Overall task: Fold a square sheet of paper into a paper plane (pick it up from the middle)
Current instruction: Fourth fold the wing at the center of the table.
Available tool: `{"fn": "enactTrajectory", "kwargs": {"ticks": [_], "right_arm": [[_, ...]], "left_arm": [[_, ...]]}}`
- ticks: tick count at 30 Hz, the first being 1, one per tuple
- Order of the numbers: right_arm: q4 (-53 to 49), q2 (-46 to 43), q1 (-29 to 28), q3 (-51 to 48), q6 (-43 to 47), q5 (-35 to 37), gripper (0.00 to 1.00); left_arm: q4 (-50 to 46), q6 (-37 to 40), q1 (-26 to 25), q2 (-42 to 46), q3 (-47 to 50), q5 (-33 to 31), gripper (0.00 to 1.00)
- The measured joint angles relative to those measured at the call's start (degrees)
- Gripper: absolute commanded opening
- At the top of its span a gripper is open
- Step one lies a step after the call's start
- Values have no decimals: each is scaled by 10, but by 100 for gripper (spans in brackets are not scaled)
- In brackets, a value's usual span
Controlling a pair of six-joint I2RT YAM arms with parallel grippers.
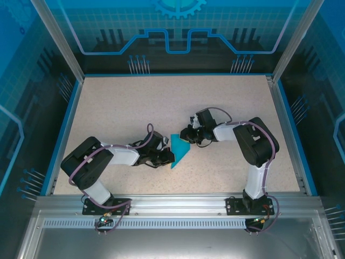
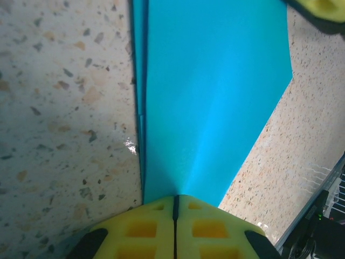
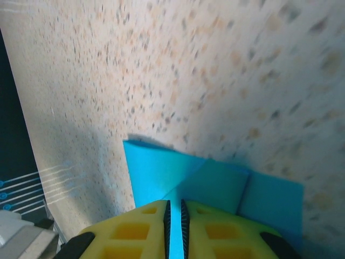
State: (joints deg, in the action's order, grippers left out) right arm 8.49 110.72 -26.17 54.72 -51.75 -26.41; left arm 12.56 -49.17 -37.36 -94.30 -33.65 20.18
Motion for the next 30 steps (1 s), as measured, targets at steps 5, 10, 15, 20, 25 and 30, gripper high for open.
{"fn": "enactTrajectory", "kwargs": {"ticks": [5,10,15,20,25,30], "right_arm": [[-9,5,26,19,9,24,18],[-26,19,32,43,15,36,17],[-37,21,33,49,15,34,18],[-52,8,34,49,26,35,18],[-64,-55,32,44,41,33,17],[-49,-85,9,19,44,19,15]], "left_arm": [[0,0,0,0,0,0,7],[0,0,0,0,0,0,6],[0,0,0,0,0,0,6],[0,0,0,0,0,0,6],[0,0,0,0,0,0,7],[0,0,0,0,0,0,6]]}}
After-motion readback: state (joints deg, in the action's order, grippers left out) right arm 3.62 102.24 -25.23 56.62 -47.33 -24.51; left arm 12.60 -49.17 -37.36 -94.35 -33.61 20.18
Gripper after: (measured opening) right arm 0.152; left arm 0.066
